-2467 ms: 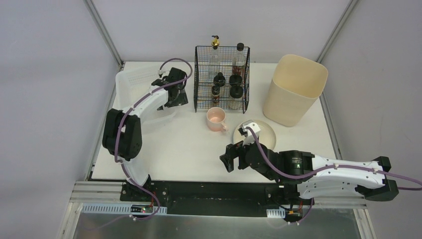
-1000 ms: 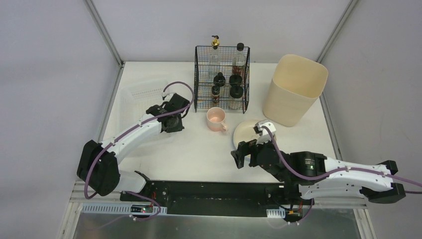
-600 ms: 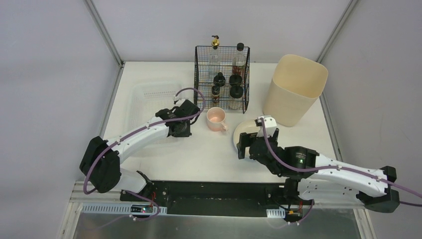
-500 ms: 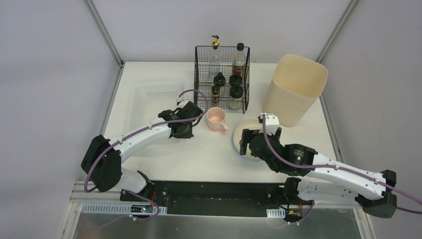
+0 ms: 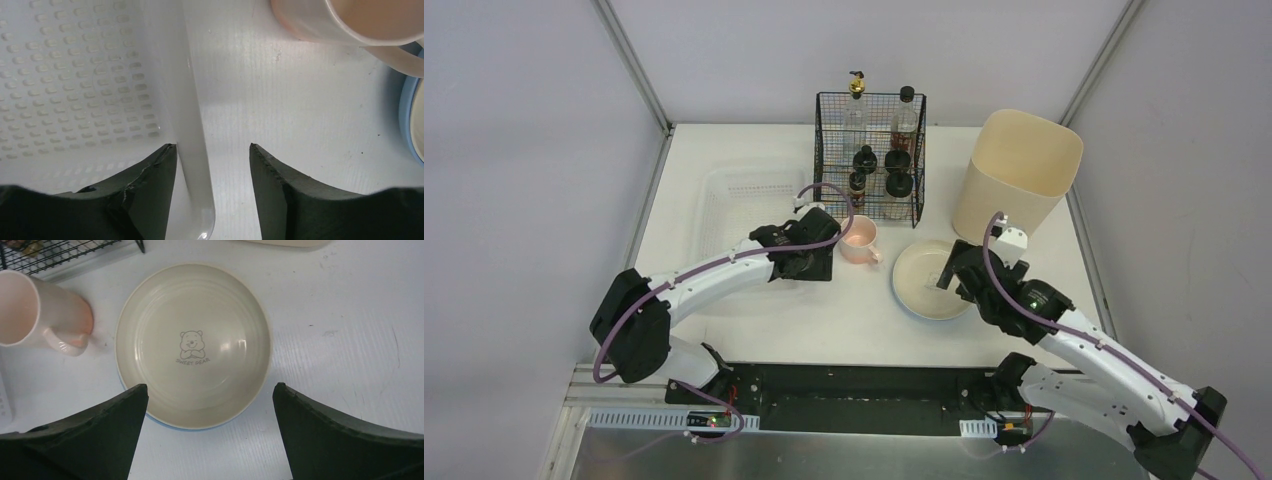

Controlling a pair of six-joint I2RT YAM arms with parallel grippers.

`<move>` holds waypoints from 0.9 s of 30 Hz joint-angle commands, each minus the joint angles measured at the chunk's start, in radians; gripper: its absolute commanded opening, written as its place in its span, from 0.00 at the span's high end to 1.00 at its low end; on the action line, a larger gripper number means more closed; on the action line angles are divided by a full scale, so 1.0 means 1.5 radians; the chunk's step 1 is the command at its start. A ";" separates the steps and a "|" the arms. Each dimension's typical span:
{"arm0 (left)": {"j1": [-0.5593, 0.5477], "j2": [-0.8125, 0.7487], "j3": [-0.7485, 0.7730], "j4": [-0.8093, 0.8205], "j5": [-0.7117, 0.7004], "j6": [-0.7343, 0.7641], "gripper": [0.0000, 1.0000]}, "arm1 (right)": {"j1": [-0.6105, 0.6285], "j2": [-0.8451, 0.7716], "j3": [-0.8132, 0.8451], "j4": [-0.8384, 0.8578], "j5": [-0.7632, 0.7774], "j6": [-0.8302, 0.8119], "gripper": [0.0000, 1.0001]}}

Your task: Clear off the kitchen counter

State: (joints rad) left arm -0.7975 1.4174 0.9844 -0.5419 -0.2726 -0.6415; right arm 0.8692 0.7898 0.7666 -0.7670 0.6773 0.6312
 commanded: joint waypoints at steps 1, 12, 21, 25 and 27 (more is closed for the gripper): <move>-0.006 -0.013 -0.004 0.024 0.010 0.007 0.42 | -0.057 0.000 -0.023 0.001 -0.041 0.022 0.01; -0.005 -0.105 -0.001 0.016 0.006 0.024 0.36 | -0.174 0.016 -0.093 0.030 -0.101 0.061 0.01; -0.005 -0.221 0.003 -0.021 0.020 0.027 0.32 | -0.193 0.030 -0.149 0.055 -0.135 0.126 0.07; -0.005 -0.257 0.003 -0.034 0.035 0.027 0.30 | -0.193 0.050 -0.173 0.079 -0.157 0.156 0.11; -0.005 -0.271 0.003 -0.039 0.040 0.027 0.29 | -0.194 0.059 -0.186 0.093 -0.165 0.172 0.13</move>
State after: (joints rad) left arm -0.7990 1.0557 0.9825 -0.5663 -0.2398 -0.6147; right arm 0.5838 0.8536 0.5156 -0.6788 0.4633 0.8112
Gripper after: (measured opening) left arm 0.701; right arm 0.890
